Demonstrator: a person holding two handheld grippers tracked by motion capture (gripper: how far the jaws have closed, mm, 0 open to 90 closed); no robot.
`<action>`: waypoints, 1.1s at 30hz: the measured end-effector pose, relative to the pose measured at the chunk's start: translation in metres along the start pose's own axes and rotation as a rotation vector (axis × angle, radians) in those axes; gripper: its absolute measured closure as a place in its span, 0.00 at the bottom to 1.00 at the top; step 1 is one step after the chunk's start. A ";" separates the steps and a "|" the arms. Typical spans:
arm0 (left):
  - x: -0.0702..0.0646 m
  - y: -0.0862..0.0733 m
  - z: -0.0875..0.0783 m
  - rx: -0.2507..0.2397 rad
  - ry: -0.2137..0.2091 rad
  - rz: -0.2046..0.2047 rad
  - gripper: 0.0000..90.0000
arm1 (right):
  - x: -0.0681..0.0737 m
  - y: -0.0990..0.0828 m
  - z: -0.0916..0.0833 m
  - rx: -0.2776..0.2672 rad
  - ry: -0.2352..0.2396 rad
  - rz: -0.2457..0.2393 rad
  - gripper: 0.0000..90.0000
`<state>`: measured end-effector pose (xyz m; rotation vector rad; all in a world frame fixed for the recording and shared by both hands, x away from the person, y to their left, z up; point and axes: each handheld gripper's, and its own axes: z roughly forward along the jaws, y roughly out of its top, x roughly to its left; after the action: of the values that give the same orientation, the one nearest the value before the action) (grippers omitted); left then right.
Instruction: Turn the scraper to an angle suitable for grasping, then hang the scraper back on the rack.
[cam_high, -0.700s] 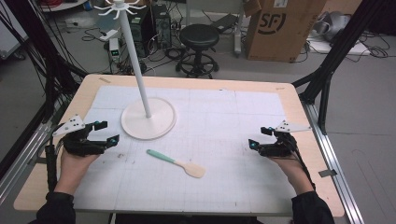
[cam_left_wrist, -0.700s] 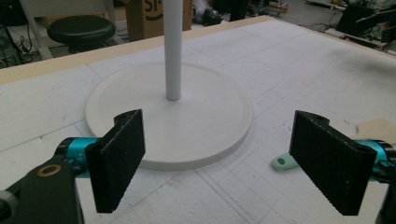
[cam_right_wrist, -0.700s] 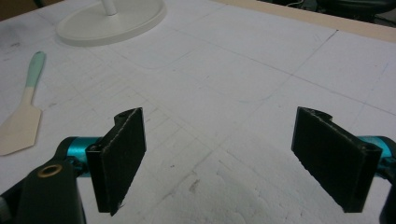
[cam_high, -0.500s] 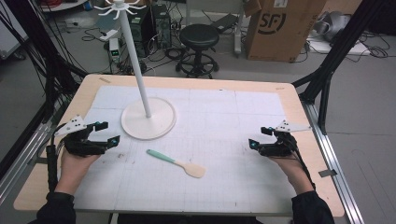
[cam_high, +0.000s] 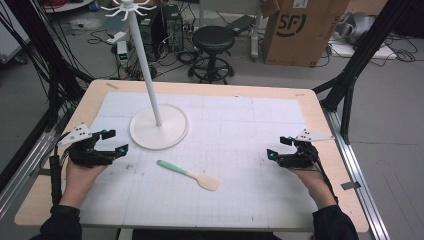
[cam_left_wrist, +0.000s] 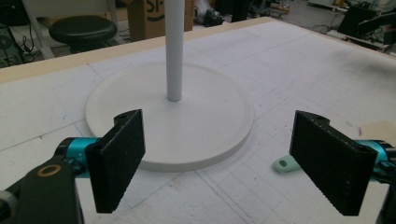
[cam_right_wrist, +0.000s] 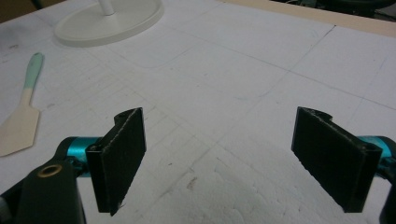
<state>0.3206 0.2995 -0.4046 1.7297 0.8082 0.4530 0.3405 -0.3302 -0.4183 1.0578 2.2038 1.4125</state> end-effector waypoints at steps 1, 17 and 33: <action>0.000 0.000 0.000 -0.002 0.000 0.000 0.21 | 0.000 -0.001 -0.001 0.000 0.000 0.000 0.19; -0.001 0.001 -0.002 -0.009 -0.003 0.002 0.22 | 0.023 0.016 0.008 -0.048 0.047 -0.027 0.19; -0.007 0.002 -0.002 0.023 -0.005 0.038 0.23 | 0.090 0.043 0.054 -0.025 0.169 -0.084 0.22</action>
<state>0.3151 0.2954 -0.4019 1.7691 0.7813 0.4666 0.3309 -0.2199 -0.3943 0.8554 2.3102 1.5385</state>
